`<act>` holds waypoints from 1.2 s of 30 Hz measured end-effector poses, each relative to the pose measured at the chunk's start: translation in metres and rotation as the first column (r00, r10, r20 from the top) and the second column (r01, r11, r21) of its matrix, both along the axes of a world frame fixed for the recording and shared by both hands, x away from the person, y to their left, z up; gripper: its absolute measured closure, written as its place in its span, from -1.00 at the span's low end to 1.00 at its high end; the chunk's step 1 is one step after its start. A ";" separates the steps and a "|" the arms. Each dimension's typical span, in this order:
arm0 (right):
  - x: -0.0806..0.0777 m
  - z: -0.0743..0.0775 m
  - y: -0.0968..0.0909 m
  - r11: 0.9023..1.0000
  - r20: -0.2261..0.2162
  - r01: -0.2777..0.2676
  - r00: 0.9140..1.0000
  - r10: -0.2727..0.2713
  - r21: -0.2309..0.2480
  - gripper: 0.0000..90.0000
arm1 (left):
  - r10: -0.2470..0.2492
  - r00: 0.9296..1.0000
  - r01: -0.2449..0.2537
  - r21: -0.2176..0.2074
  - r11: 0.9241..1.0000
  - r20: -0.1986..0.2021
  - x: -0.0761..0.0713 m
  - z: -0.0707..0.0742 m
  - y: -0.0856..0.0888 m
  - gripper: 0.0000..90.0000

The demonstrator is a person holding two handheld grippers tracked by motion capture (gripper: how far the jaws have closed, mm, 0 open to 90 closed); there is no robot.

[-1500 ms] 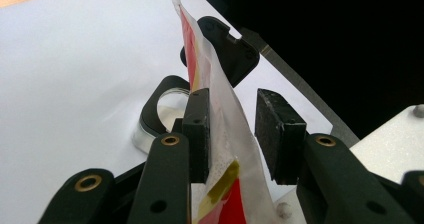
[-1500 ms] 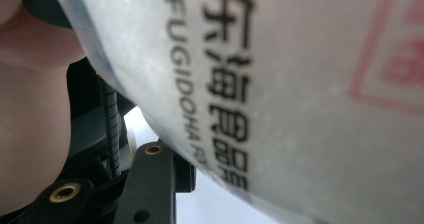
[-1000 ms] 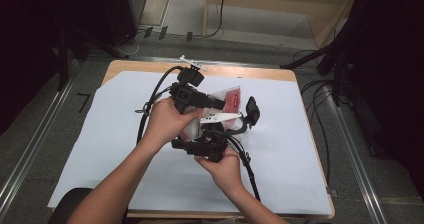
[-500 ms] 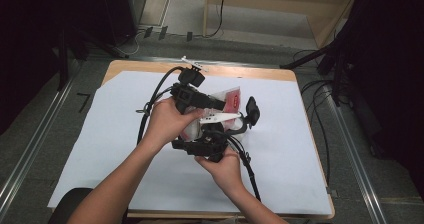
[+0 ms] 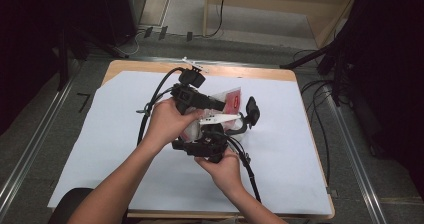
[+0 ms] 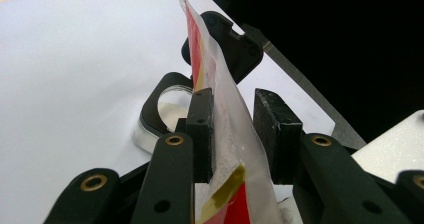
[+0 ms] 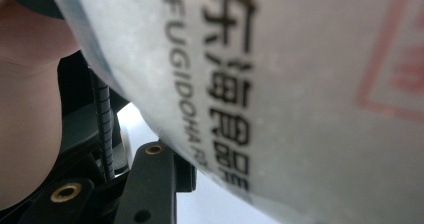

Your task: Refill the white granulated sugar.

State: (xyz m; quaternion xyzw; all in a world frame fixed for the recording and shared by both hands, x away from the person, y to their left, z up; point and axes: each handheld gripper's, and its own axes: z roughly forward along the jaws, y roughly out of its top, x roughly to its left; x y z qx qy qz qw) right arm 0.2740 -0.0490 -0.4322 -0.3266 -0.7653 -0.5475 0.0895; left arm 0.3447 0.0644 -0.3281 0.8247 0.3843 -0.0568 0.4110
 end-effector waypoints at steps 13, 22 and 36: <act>0.002 0.000 0.000 1.000 -0.019 -0.001 1.000 0.001 0.011 0.38 | -0.002 1.000 0.002 -0.008 1.000 -0.008 0.002 0.000 0.001 0.56; 0.004 0.004 0.000 1.000 -0.027 0.008 1.000 -0.007 0.005 0.38 | -0.004 0.999 0.004 -0.011 1.000 -0.037 0.009 0.002 0.000 0.55; 0.007 0.007 -0.002 0.999 -0.012 0.009 1.000 -0.009 -0.034 0.38 | -0.009 0.995 0.006 -0.033 0.999 -0.098 0.021 -0.002 0.001 0.55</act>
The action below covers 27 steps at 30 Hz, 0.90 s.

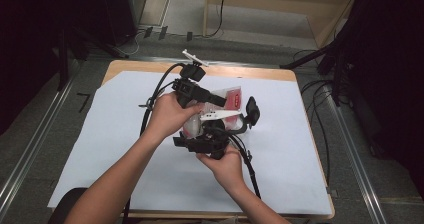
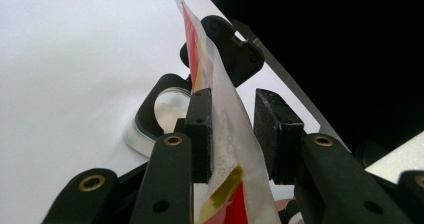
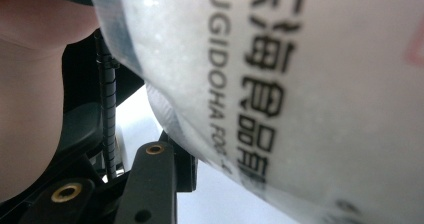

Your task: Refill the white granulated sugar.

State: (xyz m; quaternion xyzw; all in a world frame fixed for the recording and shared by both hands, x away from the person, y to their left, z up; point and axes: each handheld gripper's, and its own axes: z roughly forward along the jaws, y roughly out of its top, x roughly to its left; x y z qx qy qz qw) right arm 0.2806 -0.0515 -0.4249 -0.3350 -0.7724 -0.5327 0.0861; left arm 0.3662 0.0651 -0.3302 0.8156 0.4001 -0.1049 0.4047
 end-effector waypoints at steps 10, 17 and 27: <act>0.000 0.001 0.000 1.000 0.006 -0.007 1.000 0.007 -0.002 0.38 | 0.009 1.000 -0.009 0.005 1.000 -0.003 -0.001 0.001 0.000 0.55; -0.002 0.001 0.002 1.000 0.023 -0.005 1.000 0.005 -0.016 0.38 | 0.013 1.000 -0.013 0.008 1.000 0.010 -0.002 0.001 0.000 0.57; -0.003 0.001 0.003 1.000 0.036 -0.001 0.999 0.002 -0.024 0.39 | 0.013 1.000 -0.013 0.014 1.000 0.021 -0.004 0.003 -0.001 0.57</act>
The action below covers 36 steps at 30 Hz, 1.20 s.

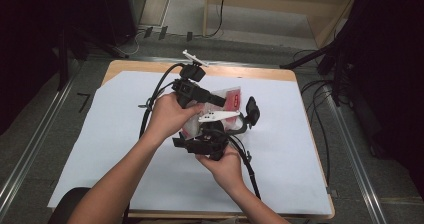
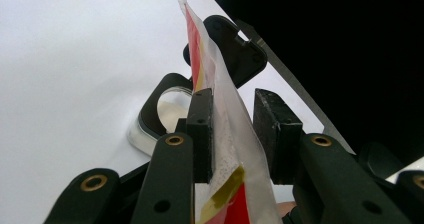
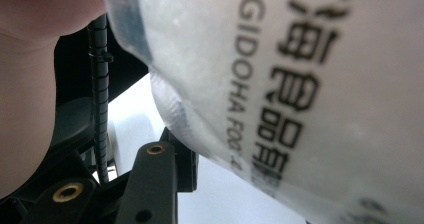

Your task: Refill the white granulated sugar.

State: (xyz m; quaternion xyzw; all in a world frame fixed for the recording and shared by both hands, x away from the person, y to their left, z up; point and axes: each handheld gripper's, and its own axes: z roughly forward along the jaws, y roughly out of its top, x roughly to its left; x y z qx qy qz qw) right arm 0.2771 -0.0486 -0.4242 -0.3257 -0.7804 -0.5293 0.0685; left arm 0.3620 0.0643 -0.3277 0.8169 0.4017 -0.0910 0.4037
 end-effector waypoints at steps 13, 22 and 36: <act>-0.003 0.001 0.003 1.000 0.016 0.008 1.000 -0.008 0.003 0.37 | 0.001 1.000 -0.002 0.016 1.000 0.031 -0.005 0.003 0.001 0.57; -0.004 0.001 0.005 1.000 0.025 -0.003 1.000 0.003 0.000 0.37 | 0.006 0.999 -0.007 0.017 1.000 0.052 -0.010 0.004 0.004 0.57; -0.012 -0.010 0.011 1.000 0.088 -0.008 0.996 0.009 -0.016 0.25 | -0.007 0.999 0.006 0.030 1.000 0.039 -0.015 0.001 0.010 0.60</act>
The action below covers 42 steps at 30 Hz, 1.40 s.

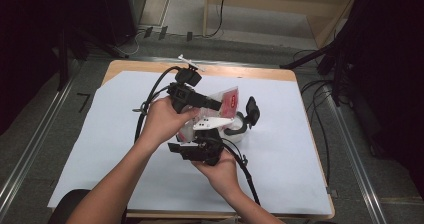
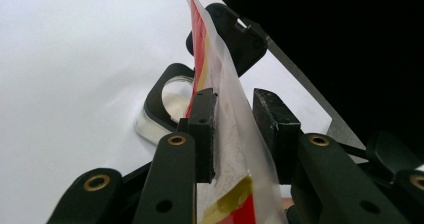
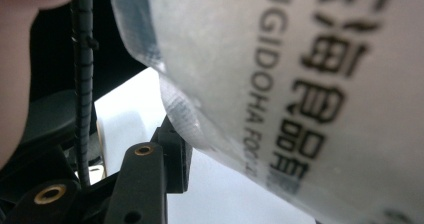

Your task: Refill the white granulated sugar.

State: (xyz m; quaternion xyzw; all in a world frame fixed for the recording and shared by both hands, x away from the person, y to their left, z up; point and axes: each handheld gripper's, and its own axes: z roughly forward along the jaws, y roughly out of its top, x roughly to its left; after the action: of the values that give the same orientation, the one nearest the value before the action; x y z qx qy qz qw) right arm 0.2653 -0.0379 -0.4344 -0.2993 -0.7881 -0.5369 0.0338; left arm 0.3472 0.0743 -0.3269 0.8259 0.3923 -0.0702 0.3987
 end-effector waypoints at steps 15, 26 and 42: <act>-0.004 -0.017 0.006 0.998 0.033 -0.031 0.999 0.033 -0.052 0.25 | -0.038 0.997 0.041 0.040 0.998 -0.062 -0.003 -0.007 0.006 0.61; -0.007 -0.029 0.007 0.994 0.065 -0.062 0.996 0.068 -0.085 0.30 | -0.060 0.994 0.066 0.061 0.996 -0.096 -0.001 -0.014 0.009 0.61; -0.010 -0.046 0.009 0.987 0.040 -0.085 0.995 0.091 -0.138 0.29 | -0.083 0.989 0.094 0.082 0.992 -0.124 0.006 -0.026 0.007 0.60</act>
State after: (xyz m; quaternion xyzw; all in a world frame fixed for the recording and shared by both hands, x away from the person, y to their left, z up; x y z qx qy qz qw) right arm 0.2553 -0.0285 -0.4807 -0.2534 -0.8359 -0.4865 0.0188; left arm 0.3531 0.0809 -0.3527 0.8535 0.3813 -0.1204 0.3342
